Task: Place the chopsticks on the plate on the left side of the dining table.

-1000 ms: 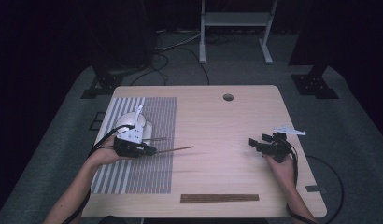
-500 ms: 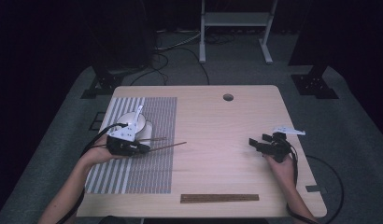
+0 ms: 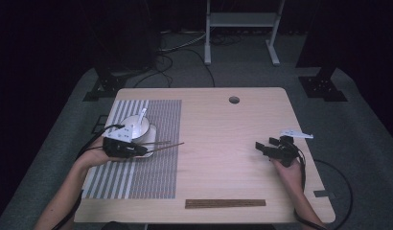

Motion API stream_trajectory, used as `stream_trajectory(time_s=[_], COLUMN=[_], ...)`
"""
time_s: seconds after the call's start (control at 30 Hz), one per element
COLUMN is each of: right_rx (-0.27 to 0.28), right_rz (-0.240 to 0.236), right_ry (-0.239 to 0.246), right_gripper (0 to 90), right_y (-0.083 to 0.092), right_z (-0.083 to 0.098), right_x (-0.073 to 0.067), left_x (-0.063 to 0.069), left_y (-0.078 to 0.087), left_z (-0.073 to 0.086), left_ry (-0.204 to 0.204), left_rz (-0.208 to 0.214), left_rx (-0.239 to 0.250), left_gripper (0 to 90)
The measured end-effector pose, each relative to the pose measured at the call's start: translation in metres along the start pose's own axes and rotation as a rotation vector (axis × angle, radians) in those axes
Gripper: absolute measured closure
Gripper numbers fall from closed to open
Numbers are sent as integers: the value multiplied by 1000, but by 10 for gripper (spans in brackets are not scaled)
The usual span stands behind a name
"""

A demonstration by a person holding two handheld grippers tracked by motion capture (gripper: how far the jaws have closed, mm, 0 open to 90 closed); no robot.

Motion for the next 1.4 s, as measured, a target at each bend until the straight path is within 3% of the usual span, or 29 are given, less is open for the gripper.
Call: stream_trajectory(time_s=[0.6, 0.7, 1.0, 1.4], right_rx=[3, 6, 7, 5], right_rz=[2, -1, 0, 3], right_ry=[-1, -4, -2, -1], right_gripper=[213, 213, 213, 213], right_y=[0, 0, 0, 0], right_z=[0, 0, 0, 0], right_x=[0, 0, 0, 0], left_x=[-6, -9, -10, -14], left_y=[10, 11, 8, 4], left_z=[17, 22, 35, 42], left_ry=[23, 53, 61, 38], left_rz=[-17, -24, -24, -15], left_rx=[-32, -32, -74, -125], left_gripper=[846, 846, 846, 846])
Point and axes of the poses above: each handheld gripper's, and its own axes: y roughly backward along the jaws, z roughly out of its underside, x roughly to its right, the point moved 3 cm from there along -y, roughly forward along the jaws, and after that the axes turned 13 degrees about -y, right-handed, at the moved point
